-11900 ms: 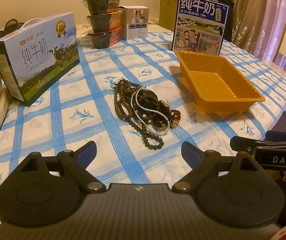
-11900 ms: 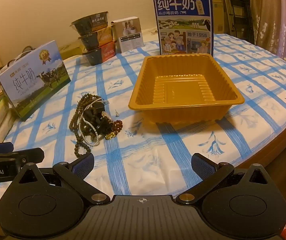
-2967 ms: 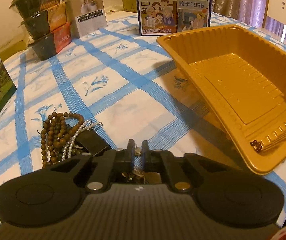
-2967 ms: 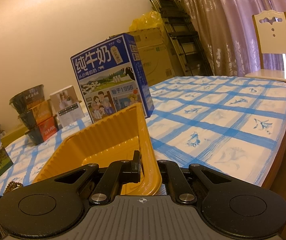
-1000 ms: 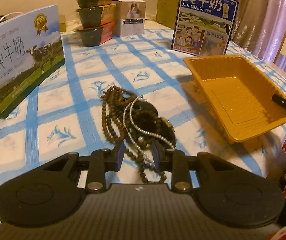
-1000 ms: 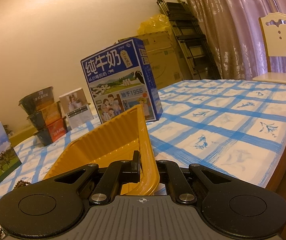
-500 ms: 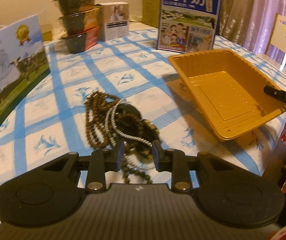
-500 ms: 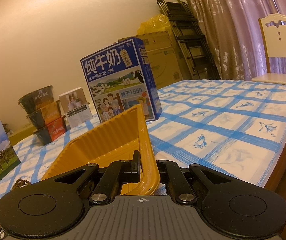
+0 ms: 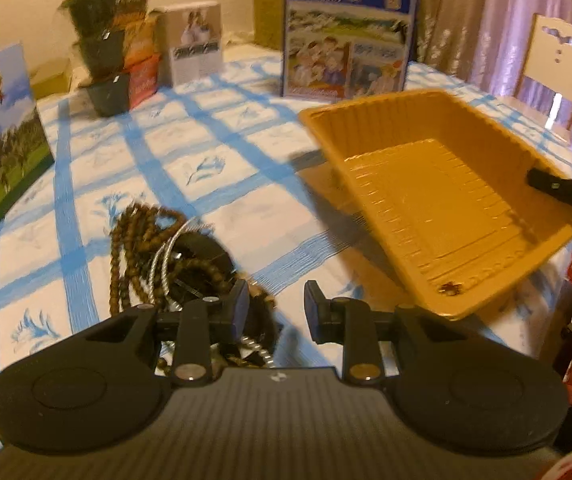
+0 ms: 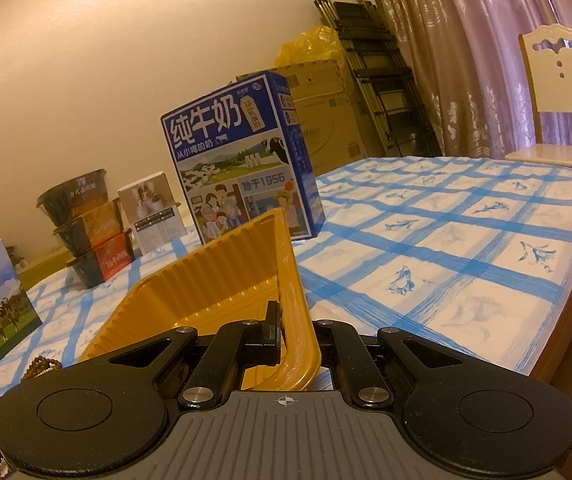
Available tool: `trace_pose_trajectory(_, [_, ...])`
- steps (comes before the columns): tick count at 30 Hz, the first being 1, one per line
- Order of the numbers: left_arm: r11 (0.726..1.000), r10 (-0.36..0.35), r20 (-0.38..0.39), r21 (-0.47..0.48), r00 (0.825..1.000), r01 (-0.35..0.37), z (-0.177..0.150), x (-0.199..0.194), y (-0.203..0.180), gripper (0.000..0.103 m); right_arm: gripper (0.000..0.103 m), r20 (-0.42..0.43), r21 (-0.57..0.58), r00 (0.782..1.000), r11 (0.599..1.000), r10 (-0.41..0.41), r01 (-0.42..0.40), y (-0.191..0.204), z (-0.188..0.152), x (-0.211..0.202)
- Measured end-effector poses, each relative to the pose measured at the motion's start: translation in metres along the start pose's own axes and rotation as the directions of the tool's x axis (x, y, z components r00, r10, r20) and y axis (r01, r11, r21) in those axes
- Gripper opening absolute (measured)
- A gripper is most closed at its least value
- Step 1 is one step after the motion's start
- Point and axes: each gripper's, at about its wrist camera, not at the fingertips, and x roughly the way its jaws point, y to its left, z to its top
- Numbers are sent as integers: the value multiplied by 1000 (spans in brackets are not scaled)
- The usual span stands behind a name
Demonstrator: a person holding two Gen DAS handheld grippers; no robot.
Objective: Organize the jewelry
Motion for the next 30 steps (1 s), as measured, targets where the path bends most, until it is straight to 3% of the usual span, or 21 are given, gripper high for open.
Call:
trace_pose_trajectory(8, [996,43,33,-85,999,-40,1,-15,32,25,6,-3,-1,1000,1000,1,-1,-1,-2,1])
trace_pose_trajectory(14, [971,102,-9,-219,995,-101,6,-6,64,25,6,-9,-10,1000,1000,1,-1,-2,-4,4])
trace_pose_trajectory(21, [974,40,-15,-223,999,-43,6,-3,60,26,6,-10,-17,1000,1000,1,-1,-2,-3,5])
trace_pose_trajectory(30, [949,4,-49,-315,999,-20,8,21,62,31,6,-15,-17,1000,1000,1,-1,0,-2,7])
